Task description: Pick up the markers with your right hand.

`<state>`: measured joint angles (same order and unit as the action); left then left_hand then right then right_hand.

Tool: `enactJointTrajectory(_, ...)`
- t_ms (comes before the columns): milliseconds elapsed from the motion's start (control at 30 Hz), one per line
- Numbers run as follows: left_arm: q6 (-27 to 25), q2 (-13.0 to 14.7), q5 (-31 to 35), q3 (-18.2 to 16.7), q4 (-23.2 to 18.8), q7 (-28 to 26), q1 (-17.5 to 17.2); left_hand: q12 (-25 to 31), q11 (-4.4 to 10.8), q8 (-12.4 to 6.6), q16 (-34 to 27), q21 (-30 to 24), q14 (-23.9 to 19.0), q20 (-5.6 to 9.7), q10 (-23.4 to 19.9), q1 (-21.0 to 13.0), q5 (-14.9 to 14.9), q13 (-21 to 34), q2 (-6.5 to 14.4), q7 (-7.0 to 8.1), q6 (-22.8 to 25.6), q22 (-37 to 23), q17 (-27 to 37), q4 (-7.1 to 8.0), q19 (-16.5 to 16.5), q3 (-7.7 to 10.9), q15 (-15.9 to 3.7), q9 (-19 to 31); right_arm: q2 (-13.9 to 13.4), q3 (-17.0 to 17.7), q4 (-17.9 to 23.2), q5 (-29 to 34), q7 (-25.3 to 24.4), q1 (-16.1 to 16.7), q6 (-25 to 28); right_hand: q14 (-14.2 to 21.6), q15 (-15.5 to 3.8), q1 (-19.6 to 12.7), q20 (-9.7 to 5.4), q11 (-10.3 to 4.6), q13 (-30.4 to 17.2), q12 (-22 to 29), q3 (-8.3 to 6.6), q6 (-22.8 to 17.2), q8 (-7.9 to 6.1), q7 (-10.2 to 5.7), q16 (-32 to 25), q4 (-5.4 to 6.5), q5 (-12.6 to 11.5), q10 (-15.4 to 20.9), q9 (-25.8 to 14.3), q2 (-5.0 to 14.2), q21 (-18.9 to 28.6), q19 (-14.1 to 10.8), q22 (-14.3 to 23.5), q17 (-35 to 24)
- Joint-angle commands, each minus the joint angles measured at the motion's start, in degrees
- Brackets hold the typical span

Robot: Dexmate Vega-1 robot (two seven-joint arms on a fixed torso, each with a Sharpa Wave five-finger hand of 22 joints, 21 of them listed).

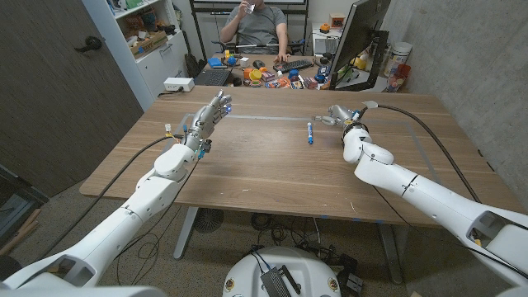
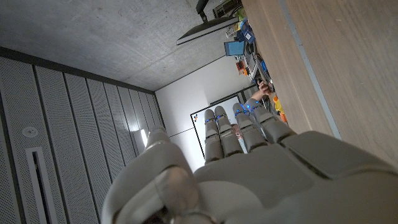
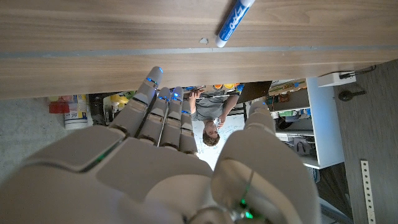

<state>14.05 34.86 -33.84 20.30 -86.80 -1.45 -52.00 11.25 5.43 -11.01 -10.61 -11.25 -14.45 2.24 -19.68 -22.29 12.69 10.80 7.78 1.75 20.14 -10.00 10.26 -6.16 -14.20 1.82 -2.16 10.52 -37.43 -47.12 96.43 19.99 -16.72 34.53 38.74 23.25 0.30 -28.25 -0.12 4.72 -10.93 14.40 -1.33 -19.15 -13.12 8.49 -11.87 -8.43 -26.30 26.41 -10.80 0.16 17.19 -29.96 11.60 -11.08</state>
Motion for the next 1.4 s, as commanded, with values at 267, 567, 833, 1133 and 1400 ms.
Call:
enactJointTrajectory(267,0.03,1.81,0.32,-1.61,2.0,-0.02,0.74,-0.09,0.17,0.1,-0.07,0.03,0.15,1.58,0.23,0.28,-0.06,0.22,-0.33,0.24,-0.32,-0.31,0.26,0.17,0.36,0.33,-3.68,0.3,4.62,-10.31,-6.3,12.66,6.12,-6.15,8.06,1.34,-0.56,0.07,-0.12,-0.48,-0.15,0.52,0.49,-1.14,-0.25,0.12,-0.49,0.55,-1.0,1.74,-0.13,0.28,0.65,-0.7,0.45,-0.31)
enactJointTrajectory(567,1.29,2.01,-0.57,-2.95,3.7,-0.24,-0.23,0.01,0.17,0.04,-0.13,0.0,0.14,1.58,0.12,0.44,-0.07,0.22,-0.35,0.24,-0.31,-0.31,0.26,0.24,0.36,0.35,-3.66,0.3,7.24,-14.04,-11.62,15.71,8.85,-9.03,7.36,3.25,-1.51,0.31,-0.62,-1.15,-0.34,1.43,1.2,-4.57,-0.99,-0.67,-0.93,1.01,-1.69,4.74,-0.21,0.2,1.5,-2.05,0.65,-0.62)
enactJointTrajectory(833,0.8,2.58,-0.77,-3.24,3.58,-0.21,-0.41,0.06,0.1,0.02,-0.14,-0.03,0.18,1.58,0.1,0.61,-0.08,0.22,-0.43,0.25,-0.36,-0.31,0.27,0.3,0.33,0.32,-3.69,0.3,9.53,-17.38,-16.54,17.9,12.95,-12.26,6.93,5.22,-2.05,0.35,-1.01,-1.56,-0.44,2.09,1.81,-7.79,-1.74,-1.12,-1.37,1.17,-2.24,7.07,-0.31,-0.08,2.3,-3.39,0.76,-0.8)
enactJointTrajectory(1133,1.33,2.32,-0.62,-3.02,3.77,0.11,-0.23,0.09,0.16,-0.03,-0.18,-0.05,0.17,1.63,0.12,0.77,-0.08,0.22,-0.51,0.14,-0.35,-0.31,0.27,0.34,0.34,0.32,-3.74,0.3,11.01,-18.94,-19.42,19.18,14.3,-13.36,5.94,7.37,-3.41,-0.51,-1.61,-2.26,-0.68,2.94,2.08,-8.78,-1.7,-1.23,-1.87,0.88,-2.86,9.53,-0.41,-0.34,3.19,-5.0,0.85,-0.9)
enactJointTrajectory(1400,1.58,2.14,-0.44,-2.98,3.83,-0.19,-0.32,0.11,0.0,-0.02,-0.2,-0.06,0.18,1.64,0.16,0.86,-0.07,0.22,-0.56,0.21,-0.45,-0.3,0.26,0.35,0.35,0.35,-3.71,0.3,11.38,-19.03,-20.26,19.96,13.39,-13.18,5.46,10.72,-6.23,-4.07,-3.25,-4.69,-2.08,6.71,1.65,-11.05,-1.67,-1.19,-2.46,-0.03,-4.31,17.81,-0.52,0.67,5.15,-7.08,1.64,-1.19)
